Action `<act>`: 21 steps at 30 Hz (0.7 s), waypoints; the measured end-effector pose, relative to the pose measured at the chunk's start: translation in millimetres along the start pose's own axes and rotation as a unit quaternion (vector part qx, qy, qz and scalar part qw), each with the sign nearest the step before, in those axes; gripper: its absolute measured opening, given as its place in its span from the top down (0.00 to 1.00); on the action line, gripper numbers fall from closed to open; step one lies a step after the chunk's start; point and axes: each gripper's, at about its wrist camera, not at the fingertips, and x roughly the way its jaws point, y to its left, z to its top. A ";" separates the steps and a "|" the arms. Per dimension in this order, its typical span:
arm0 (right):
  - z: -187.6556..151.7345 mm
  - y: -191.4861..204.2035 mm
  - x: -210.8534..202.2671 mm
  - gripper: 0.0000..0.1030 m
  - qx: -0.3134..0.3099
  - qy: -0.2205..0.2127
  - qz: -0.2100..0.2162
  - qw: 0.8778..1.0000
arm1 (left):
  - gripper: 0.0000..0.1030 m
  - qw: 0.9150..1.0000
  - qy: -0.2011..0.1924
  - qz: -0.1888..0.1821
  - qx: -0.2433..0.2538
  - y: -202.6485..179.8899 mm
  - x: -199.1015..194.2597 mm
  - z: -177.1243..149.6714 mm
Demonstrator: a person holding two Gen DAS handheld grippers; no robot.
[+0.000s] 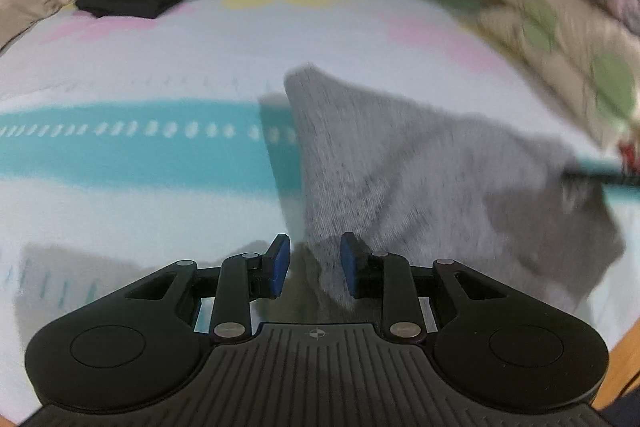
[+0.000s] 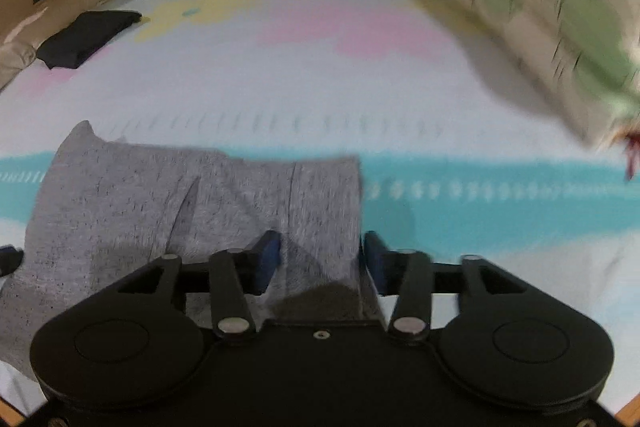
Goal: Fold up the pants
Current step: 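Press and smooth the folded pants with both open grippers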
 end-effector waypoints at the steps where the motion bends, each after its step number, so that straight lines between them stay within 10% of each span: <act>1: 0.7 1.6 -8.8 0.43 -0.001 -0.021 -0.006 1.000 | 0.74 1.000 -0.005 0.004 0.006 -1.7 -1.2 -1.2; 5: 1.5 9.4 -31.5 0.12 0.009 -0.088 0.030 0.996 | 0.74 1.000 -0.006 0.007 0.010 -0.1 -6.5 0.1; 14: -26.4 46.1 7.3 0.09 -0.052 0.000 0.072 0.996 | 0.74 0.999 -0.045 -0.011 -0.019 5.1 -22.7 33.0; 21: -52.0 60.8 0.2 0.01 -0.081 -0.063 0.050 0.993 | 0.73 0.999 -0.003 -0.024 0.033 -24.2 29.6 58.5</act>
